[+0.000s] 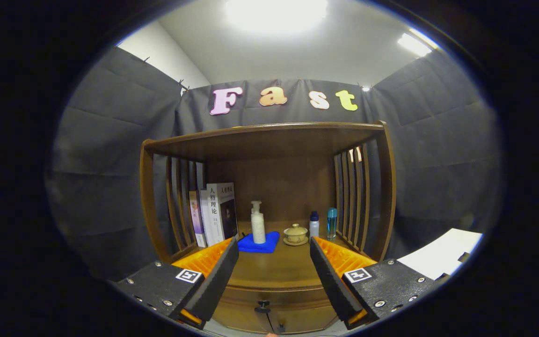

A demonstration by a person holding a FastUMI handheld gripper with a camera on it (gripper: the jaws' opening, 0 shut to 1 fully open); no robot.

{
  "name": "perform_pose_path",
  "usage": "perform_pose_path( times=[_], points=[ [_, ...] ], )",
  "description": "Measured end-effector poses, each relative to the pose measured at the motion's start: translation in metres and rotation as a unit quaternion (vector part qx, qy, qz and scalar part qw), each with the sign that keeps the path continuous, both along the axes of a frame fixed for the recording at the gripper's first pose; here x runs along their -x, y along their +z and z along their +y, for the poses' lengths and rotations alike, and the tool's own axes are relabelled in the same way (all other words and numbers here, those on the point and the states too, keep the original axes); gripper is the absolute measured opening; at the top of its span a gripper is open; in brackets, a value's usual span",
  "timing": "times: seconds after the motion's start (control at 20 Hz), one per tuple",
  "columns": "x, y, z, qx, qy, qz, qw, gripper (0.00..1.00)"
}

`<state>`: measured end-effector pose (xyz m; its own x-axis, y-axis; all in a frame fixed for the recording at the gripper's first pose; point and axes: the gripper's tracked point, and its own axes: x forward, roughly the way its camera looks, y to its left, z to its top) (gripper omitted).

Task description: Pull open the drawer, take out the items inside it, and place them on the countertop above the cabinet.

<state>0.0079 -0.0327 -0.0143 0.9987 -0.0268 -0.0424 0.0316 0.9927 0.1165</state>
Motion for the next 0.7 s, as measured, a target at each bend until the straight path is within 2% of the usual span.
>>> perform_pose_path(
  times=[0.5, 0.7],
  points=[
    [0.0, 0.008, 0.018, -0.005, 0.013, -0.012, 1.0, 0.95],
    [0.0, 0.008, 0.014, 0.017, -0.005, -0.016, 1.0, 0.95]
  ],
)
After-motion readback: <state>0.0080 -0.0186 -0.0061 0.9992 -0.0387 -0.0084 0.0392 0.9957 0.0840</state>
